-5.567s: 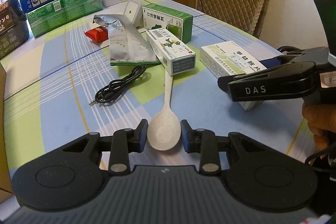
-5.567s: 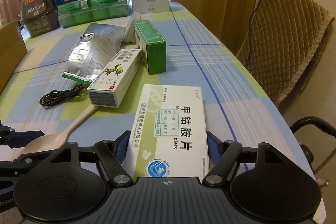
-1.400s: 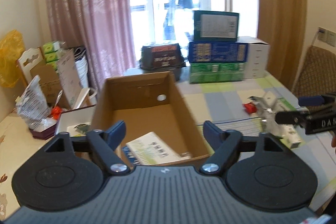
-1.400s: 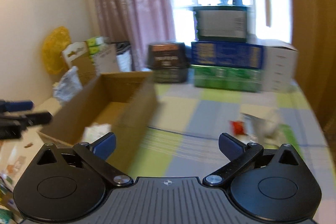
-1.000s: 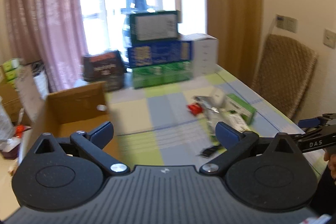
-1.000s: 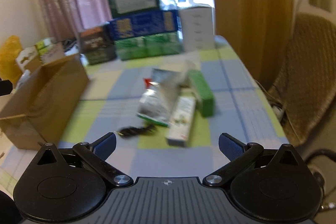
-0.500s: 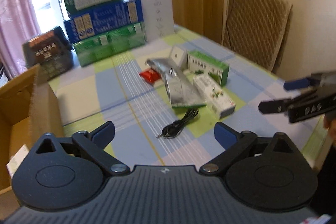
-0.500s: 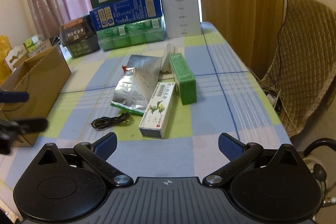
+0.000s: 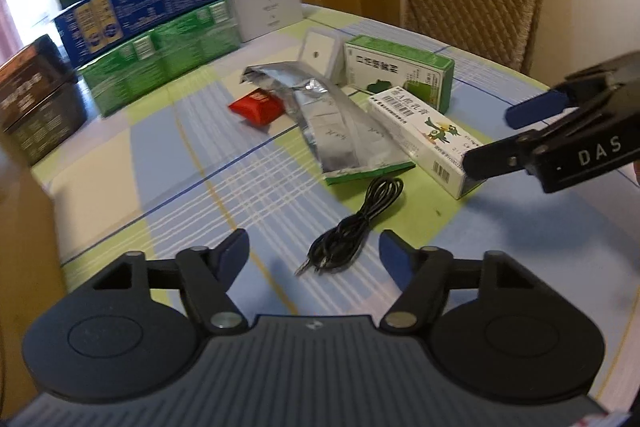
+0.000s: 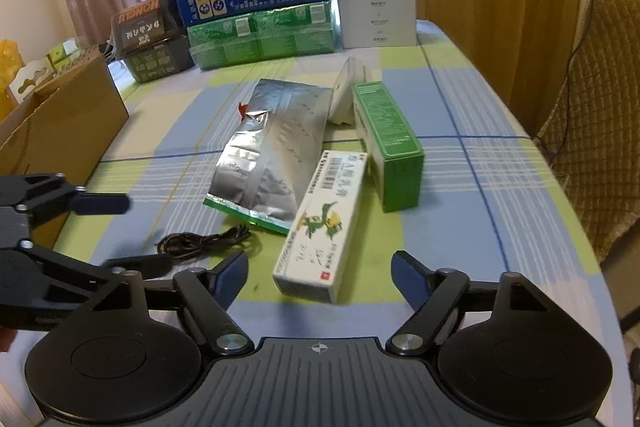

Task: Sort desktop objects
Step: 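Move both tools back over the remaining items on the table, then grasp the black cable with the left tool while the right tool grasps the green-printed white box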

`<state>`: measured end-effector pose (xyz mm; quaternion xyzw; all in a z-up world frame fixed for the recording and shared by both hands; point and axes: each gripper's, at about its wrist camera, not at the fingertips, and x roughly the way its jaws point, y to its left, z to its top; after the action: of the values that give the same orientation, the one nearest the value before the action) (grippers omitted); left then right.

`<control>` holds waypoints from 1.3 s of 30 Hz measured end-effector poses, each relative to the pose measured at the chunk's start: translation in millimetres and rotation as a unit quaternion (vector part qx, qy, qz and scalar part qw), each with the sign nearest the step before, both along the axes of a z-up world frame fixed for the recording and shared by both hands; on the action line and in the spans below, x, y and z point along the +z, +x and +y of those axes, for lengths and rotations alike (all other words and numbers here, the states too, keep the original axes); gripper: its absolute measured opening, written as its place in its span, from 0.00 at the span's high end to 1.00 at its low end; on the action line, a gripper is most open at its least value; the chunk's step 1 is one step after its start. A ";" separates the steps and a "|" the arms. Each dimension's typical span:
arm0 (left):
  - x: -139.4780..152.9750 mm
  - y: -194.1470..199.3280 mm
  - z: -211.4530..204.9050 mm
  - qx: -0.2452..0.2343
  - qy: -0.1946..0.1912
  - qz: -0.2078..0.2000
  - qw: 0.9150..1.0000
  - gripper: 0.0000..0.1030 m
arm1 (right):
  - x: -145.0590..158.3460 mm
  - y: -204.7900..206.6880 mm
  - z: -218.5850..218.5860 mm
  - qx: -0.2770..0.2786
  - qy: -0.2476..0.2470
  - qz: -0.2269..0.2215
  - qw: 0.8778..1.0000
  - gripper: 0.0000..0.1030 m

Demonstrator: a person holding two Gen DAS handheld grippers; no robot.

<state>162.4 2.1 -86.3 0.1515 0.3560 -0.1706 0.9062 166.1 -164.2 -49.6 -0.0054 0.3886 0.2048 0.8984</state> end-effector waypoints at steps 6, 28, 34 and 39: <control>-16.5 21.4 -8.2 -0.026 0.007 0.022 0.999 0.53 | -11.5 14.8 9.7 0.006 -0.002 0.015 1.000 0.33; -4.9 -41.0 -16.4 0.052 -0.060 0.082 0.993 0.78 | -13.1 -15.6 -4.7 0.000 -0.023 0.036 0.999 0.64; -6.0 -56.2 -22.1 0.035 -0.049 0.064 0.996 0.78 | -14.4 -36.0 -12.5 0.006 -0.024 0.039 0.999 0.62; -5.3 -49.2 -25.9 0.020 -0.055 0.050 0.997 0.78 | -13.3 -34.4 -12.1 0.000 -0.025 0.027 0.999 0.46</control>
<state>113.2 -23.8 -91.6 0.0856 0.3942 -0.1786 0.8974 131.7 -176.3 -63.0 -0.0222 0.4177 0.1953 0.8871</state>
